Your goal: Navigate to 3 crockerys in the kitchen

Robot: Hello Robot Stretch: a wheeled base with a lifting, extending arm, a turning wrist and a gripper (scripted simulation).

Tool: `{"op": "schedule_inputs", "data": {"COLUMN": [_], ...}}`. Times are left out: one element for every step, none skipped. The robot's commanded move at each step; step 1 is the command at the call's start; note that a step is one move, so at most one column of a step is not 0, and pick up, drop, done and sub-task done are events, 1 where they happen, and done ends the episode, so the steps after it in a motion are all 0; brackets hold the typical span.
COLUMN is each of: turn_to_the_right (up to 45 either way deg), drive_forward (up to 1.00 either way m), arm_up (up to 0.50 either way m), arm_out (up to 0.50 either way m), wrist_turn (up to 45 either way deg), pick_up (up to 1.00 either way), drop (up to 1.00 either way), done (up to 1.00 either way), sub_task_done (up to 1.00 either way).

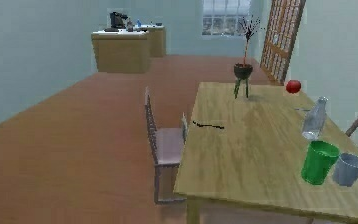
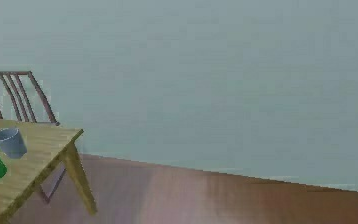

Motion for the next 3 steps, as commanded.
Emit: {"op": "schedule_inputs", "data": {"turn_to_the_right": [-45.0, -30.0, 0.0], "drive_forward": [0.00, 0.00, 0.45], "arm_up": [0.00, 0.00, 0.00], "arm_out": [0.00, 0.00, 0.00], "wrist_turn": [0.0, 0.0, 0.0], "pick_up": [0.00, 0.00, 0.00], "drop": [0.00, 0.00, 0.00], "done": [0.00, 0.00, 0.00], "sub_task_done": [0.00, 0.00, 0.00]}}
